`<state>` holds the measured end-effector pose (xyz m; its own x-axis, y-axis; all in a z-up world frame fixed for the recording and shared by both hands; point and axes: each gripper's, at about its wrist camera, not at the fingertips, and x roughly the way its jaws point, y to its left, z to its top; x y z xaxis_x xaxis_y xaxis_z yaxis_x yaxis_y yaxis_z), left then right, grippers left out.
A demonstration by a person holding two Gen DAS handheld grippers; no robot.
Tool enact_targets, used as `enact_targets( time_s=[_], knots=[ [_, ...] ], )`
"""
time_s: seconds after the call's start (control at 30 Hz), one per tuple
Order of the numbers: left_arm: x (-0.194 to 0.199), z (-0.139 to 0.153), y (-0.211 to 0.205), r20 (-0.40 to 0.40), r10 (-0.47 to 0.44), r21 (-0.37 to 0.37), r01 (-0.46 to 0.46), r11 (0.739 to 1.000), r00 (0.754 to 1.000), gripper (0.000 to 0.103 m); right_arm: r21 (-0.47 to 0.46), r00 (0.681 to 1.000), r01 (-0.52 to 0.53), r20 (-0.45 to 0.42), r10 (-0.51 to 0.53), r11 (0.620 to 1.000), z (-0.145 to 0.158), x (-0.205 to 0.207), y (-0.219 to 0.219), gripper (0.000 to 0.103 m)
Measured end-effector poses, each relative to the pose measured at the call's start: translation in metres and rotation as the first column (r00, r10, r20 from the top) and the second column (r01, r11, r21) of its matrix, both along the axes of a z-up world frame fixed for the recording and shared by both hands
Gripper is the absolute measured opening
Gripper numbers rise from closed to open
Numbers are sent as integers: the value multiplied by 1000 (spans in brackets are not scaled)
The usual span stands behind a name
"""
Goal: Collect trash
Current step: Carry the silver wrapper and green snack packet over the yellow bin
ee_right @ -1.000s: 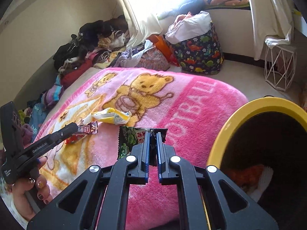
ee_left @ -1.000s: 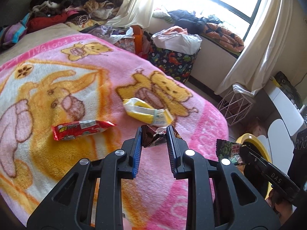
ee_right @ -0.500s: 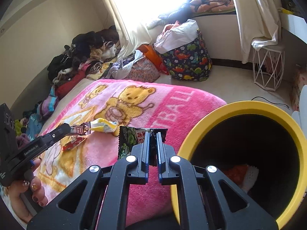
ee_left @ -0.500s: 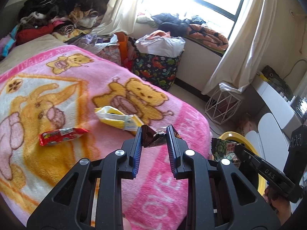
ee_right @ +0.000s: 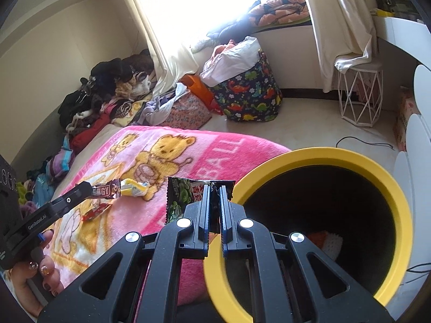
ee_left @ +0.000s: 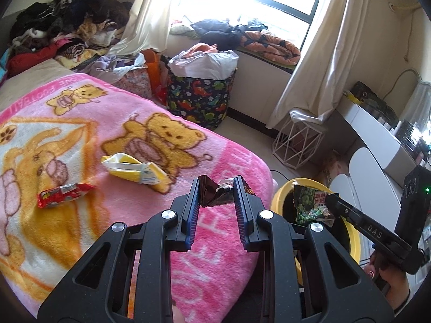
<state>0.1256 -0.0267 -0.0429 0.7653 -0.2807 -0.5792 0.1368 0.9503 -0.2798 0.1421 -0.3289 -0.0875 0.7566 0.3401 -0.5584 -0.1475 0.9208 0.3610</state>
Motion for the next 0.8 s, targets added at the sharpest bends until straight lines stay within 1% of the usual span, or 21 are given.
enact_targets(
  time_s=[0.4, 0.8],
  knots=[
    [-5, 2, -34, 6, -78, 25, 78, 997, 997, 18, 1, 998, 52, 18, -52, 999, 3, -12, -25, 6],
    [-10, 1, -71, 2, -156, 57, 156, 986, 988, 18, 21, 993, 120, 18, -120, 993, 1, -20, -54, 6]
  ],
)
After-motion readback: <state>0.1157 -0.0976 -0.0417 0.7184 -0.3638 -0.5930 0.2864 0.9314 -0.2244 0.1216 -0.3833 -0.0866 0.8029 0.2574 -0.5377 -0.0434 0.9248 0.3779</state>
